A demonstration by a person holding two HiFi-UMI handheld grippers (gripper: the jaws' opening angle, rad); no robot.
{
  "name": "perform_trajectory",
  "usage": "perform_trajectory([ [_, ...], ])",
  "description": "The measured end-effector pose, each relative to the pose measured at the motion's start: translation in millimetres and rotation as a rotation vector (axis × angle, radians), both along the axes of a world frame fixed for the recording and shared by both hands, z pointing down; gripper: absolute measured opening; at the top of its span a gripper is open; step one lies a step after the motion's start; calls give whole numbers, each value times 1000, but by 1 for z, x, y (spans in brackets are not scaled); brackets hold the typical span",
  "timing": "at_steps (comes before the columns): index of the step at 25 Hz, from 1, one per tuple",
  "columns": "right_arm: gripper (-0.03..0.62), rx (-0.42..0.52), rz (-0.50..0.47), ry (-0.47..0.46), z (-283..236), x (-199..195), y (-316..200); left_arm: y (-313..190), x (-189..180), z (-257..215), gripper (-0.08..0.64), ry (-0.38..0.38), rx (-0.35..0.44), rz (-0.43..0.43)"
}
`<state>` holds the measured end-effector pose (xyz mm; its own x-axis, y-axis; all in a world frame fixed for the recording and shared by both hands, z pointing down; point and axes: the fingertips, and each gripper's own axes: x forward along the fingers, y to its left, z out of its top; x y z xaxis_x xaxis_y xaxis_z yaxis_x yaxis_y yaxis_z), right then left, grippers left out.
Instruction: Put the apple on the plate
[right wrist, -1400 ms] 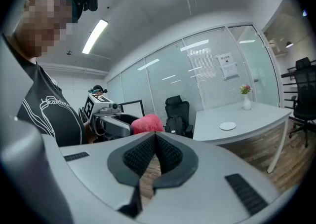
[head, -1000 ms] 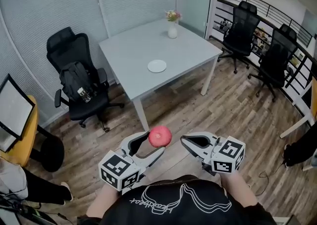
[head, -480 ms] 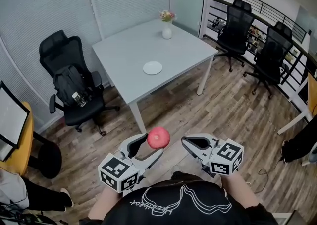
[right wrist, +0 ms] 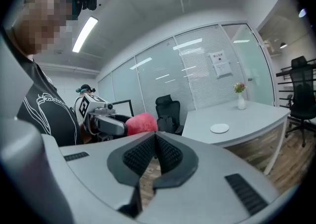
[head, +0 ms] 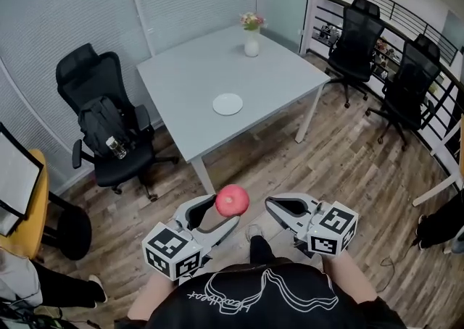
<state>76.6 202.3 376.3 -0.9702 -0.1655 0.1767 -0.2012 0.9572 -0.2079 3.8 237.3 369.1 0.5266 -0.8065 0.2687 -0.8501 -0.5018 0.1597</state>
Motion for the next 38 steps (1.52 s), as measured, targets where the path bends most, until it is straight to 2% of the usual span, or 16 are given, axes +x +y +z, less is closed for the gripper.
perform_trajectory([
  [10, 9, -51, -47, -31, 9, -30, -167, -170, -30, 7, 287, 3, -49, -61],
  [14, 9, -78, -66, -30, 5, -29, -232, -234, -31, 0, 287, 0, -42, -93],
  [18, 9, -74, -76, -47, -4, -30, -282, -276, -31, -6, 287, -5, -25, -118],
  [27, 9, -76, -93, -22, 7, -44, -325, -314, -43, -2, 287, -32, -13, -146],
  [38, 9, -120, -69, 33, 32, -92, -383, -384, -95, 21, 287, -17, -43, -148],
])
